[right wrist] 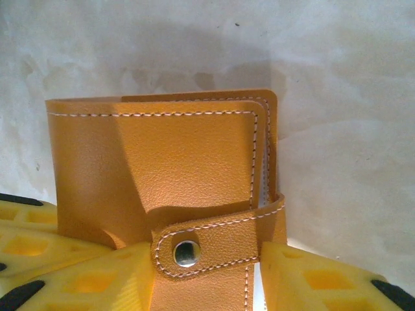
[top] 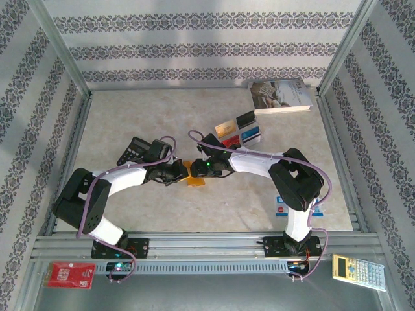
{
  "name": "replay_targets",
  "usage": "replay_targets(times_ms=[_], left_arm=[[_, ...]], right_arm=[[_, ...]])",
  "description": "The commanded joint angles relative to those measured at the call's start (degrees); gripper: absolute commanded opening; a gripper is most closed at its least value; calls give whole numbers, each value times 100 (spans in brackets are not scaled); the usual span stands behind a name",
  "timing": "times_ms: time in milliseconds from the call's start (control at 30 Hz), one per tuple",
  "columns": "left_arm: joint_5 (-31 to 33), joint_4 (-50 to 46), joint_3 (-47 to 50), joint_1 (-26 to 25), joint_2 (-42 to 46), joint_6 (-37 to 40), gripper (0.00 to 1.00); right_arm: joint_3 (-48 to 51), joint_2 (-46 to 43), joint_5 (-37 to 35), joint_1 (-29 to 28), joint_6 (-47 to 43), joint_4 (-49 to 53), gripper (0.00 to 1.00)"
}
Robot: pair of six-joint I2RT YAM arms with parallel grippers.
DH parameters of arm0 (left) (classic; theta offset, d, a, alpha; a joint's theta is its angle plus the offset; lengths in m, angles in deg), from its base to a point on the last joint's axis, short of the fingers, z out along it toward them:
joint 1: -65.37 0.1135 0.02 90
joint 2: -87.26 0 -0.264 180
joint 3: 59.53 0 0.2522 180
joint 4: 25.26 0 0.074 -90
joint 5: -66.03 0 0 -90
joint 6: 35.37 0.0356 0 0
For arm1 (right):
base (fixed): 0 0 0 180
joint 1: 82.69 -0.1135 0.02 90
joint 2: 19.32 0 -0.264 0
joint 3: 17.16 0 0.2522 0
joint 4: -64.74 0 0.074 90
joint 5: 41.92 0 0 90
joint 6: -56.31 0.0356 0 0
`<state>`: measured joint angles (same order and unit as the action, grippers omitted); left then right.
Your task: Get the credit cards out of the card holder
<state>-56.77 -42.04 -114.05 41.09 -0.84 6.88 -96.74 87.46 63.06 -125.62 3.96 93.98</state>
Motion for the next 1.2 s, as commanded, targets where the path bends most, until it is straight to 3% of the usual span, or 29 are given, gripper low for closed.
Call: replay_targets(times_ms=[0,400,467,667,900,1067,1167], left_arm=[[19,-202,-128,-6,108,96,0],[229,-489,-154,-5,87,179,0],[211,-493,-161,1,67,185,0],[167,-480,-211,0,6,195,0],[217,-495,-180,-2,12,187,0],[281,-497,-196,0,-16,158,0],[471,-637,-235,16,38,144,18]], right_arm=[[-97,91,-715,-5,85,410,43],[90,-359,-2375,22,269,1042,24],[84,-378,-2279,22,216,951,23],[-59,-157,-1093,22,46,390,27],[-135,92,-963,75,173,328,27],[-118,133,-822,118,142,217,22],[-107,39,-867,132,40,162,10]])
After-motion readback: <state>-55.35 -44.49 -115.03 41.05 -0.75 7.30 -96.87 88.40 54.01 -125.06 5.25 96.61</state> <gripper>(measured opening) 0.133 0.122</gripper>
